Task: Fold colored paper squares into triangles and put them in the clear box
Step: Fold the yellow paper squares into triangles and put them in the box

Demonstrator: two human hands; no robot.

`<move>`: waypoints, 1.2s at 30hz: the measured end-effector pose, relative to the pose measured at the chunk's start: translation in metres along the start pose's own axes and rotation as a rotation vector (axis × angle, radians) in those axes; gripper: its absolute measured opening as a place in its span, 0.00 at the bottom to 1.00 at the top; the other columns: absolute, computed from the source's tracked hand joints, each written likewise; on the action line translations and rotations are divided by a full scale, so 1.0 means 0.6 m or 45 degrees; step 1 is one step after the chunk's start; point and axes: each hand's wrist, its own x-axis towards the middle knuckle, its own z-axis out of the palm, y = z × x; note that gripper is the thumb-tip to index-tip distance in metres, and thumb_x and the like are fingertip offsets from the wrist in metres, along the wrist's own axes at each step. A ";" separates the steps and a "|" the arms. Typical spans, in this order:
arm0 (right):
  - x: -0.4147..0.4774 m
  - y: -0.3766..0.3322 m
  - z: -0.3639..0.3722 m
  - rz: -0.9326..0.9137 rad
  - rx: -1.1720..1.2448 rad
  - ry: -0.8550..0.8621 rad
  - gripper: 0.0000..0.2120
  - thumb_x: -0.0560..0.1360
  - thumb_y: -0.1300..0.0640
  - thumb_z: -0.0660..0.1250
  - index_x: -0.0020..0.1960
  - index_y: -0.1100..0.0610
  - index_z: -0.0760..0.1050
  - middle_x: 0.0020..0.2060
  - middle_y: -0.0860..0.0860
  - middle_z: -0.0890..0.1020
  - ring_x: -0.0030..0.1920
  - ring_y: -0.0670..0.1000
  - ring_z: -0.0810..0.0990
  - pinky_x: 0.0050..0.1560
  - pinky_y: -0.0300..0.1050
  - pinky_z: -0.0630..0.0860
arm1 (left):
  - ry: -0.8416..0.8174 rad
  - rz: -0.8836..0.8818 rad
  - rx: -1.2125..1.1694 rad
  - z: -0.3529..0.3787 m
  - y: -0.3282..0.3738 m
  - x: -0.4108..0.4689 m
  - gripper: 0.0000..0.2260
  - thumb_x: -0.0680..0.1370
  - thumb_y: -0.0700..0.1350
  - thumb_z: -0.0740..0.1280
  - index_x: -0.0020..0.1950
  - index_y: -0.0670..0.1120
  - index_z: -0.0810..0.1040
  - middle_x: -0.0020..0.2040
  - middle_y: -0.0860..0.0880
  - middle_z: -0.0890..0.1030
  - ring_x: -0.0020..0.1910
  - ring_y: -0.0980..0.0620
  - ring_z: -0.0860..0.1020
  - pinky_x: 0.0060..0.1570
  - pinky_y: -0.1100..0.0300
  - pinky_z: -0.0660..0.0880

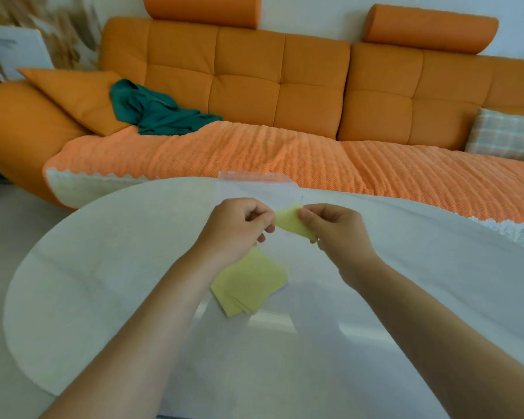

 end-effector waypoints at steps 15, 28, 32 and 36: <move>0.216 -0.029 0.140 0.147 -0.742 -0.253 0.07 0.72 0.55 0.78 0.47 0.57 0.85 0.24 0.46 0.79 0.23 0.43 0.74 0.20 0.32 0.67 | 0.180 -0.205 0.446 -0.076 -0.104 0.047 0.24 0.80 0.42 0.62 0.76 0.54 0.65 0.68 0.44 0.69 0.66 0.45 0.71 0.66 0.52 0.69; 0.228 -0.004 0.178 0.161 -1.265 -0.569 0.19 0.76 0.50 0.72 0.59 0.62 0.81 0.48 0.57 0.80 0.46 0.53 0.75 0.47 0.44 0.72 | -0.006 -0.240 0.463 -0.069 -0.122 0.049 0.24 0.80 0.40 0.57 0.77 0.50 0.64 0.73 0.48 0.70 0.69 0.48 0.71 0.64 0.60 0.65; 0.221 -0.011 0.192 0.039 -1.604 -0.571 0.21 0.76 0.39 0.69 0.45 0.59 0.81 0.43 0.55 0.81 0.47 0.54 0.80 0.48 0.44 0.77 | 0.008 -0.247 0.479 -0.068 -0.122 0.051 0.25 0.81 0.41 0.58 0.78 0.50 0.62 0.73 0.48 0.70 0.69 0.47 0.71 0.63 0.58 0.66; 0.217 -0.018 0.199 -0.161 -1.837 -0.312 0.22 0.71 0.36 0.72 0.36 0.54 0.71 0.34 0.48 0.76 0.34 0.50 0.75 0.32 0.41 0.69 | 0.013 -0.249 0.493 -0.063 -0.117 0.051 0.24 0.81 0.41 0.58 0.78 0.49 0.62 0.73 0.47 0.70 0.70 0.47 0.71 0.63 0.58 0.66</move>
